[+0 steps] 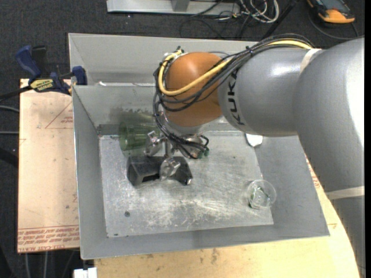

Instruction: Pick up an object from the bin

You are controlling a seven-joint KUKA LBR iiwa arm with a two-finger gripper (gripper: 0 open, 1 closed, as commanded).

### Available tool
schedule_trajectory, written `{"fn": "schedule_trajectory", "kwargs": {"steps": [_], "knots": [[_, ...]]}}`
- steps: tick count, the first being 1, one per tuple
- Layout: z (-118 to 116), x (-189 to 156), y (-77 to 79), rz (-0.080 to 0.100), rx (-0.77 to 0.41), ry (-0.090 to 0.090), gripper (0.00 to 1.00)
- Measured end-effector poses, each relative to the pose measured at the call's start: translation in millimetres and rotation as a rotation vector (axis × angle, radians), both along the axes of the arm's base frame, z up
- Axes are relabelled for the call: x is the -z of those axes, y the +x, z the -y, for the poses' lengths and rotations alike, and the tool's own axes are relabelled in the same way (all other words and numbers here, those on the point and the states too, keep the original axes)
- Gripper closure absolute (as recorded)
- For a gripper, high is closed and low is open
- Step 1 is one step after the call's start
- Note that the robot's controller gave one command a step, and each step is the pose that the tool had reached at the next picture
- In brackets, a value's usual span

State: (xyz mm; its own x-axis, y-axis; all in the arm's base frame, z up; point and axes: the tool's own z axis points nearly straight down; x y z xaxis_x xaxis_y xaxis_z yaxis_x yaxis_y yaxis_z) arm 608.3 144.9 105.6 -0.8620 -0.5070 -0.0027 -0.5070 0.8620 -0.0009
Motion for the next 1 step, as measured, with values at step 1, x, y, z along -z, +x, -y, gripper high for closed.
{"fn": "schedule_trajectory", "kwargs": {"steps": [1], "knots": [[1.2, -129.2, -2.8, -0.005, -0.034, 0.0, 1.0]]}}
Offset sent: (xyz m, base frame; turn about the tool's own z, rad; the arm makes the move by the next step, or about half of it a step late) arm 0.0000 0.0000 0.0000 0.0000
